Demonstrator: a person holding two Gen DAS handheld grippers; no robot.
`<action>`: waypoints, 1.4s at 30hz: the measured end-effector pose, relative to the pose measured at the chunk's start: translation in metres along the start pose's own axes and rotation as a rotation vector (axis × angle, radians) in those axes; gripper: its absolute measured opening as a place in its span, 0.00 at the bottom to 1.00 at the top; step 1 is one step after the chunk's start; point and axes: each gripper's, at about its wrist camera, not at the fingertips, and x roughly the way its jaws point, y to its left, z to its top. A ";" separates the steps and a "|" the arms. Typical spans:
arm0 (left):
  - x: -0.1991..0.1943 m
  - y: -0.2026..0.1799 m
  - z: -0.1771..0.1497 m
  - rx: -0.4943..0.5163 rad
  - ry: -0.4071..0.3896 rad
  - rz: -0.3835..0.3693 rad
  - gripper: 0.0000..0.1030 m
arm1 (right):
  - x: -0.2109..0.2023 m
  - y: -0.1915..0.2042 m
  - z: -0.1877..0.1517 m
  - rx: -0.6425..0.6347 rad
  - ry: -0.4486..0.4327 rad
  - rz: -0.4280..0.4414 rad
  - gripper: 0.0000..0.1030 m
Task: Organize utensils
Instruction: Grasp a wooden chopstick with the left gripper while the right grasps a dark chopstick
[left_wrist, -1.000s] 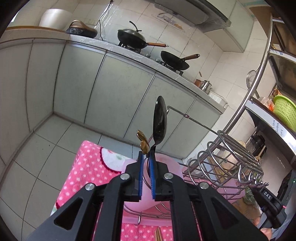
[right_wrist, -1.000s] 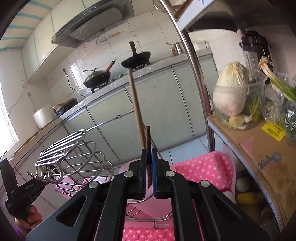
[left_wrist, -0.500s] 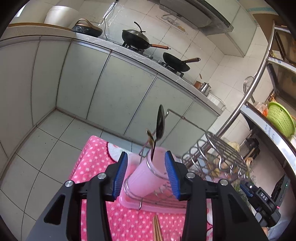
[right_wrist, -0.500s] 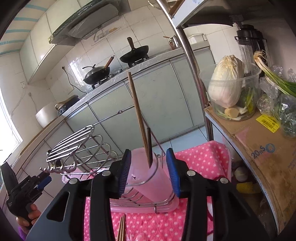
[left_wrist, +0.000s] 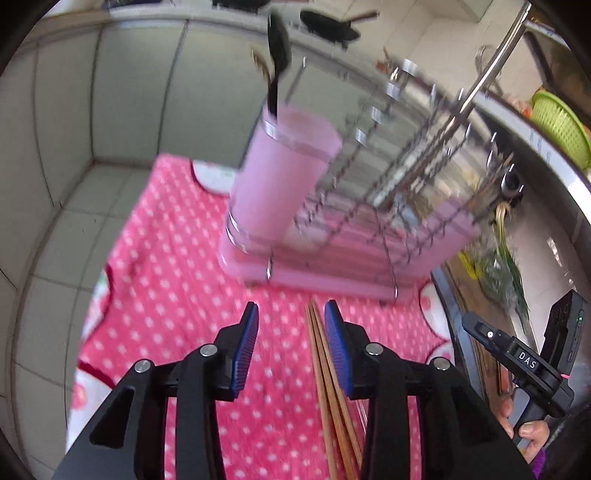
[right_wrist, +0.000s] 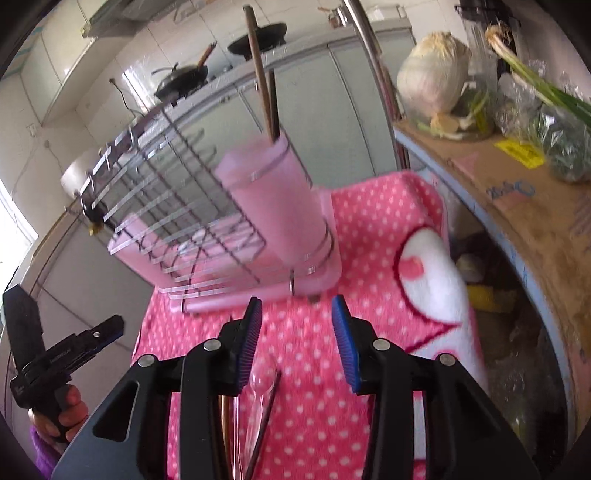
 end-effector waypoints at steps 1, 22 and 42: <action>0.007 0.000 -0.003 -0.009 0.029 -0.007 0.29 | 0.002 0.000 -0.004 -0.005 0.020 -0.002 0.39; 0.118 -0.050 -0.014 0.112 0.406 0.097 0.10 | 0.036 -0.010 -0.037 0.090 0.273 0.076 0.39; 0.133 -0.052 -0.004 0.164 0.452 0.167 0.15 | 0.044 -0.010 -0.042 0.095 0.315 0.095 0.39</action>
